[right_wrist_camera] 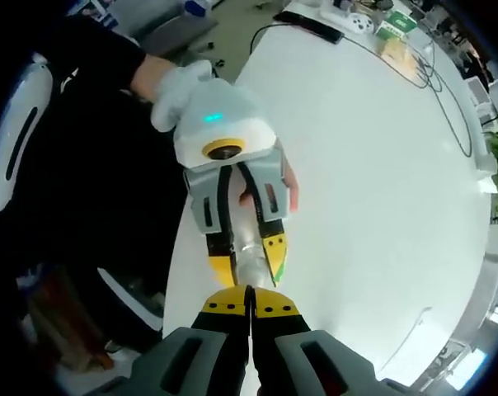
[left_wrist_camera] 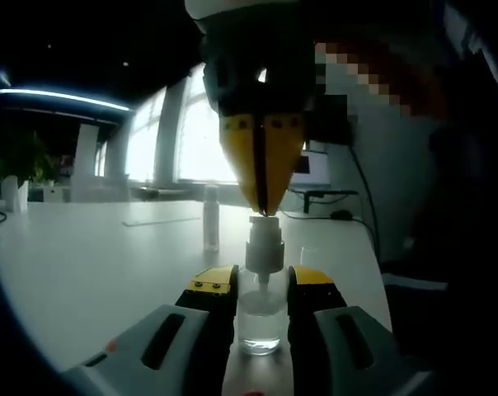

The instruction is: Clamp pump bottle remove cover press pump head put on cover

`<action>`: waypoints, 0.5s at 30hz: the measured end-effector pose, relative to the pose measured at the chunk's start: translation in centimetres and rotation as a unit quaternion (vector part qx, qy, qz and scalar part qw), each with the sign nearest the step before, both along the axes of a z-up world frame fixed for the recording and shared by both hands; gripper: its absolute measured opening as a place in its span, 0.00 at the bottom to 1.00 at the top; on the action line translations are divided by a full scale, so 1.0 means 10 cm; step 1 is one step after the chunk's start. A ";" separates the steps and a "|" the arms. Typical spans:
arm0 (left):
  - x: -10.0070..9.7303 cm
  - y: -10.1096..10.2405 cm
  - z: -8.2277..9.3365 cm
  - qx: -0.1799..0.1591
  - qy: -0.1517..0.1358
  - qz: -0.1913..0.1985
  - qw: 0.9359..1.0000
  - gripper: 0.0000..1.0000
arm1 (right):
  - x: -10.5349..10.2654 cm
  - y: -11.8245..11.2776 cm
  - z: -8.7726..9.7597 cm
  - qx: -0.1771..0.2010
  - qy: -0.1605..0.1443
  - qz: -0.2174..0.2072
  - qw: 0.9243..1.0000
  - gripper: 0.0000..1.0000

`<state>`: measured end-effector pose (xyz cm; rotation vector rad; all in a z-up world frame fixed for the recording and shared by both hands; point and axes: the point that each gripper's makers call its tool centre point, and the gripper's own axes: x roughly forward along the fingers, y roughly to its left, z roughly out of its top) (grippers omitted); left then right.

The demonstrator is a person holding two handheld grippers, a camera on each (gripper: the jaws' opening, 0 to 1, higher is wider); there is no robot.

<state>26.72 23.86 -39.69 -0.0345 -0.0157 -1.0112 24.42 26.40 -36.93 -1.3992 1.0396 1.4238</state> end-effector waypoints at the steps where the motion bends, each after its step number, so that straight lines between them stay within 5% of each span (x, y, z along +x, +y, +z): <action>1: 0.00 0.00 0.00 0.000 0.000 0.000 1.000 0.15 | 0.00 0.00 0.00 0.000 0.000 0.000 1.000 0.00; 15: 0.01 0.00 0.00 -0.003 -0.002 -0.001 1.000 0.15 | 0.01 -0.01 0.07 0.021 0.022 -0.005 1.000 0.00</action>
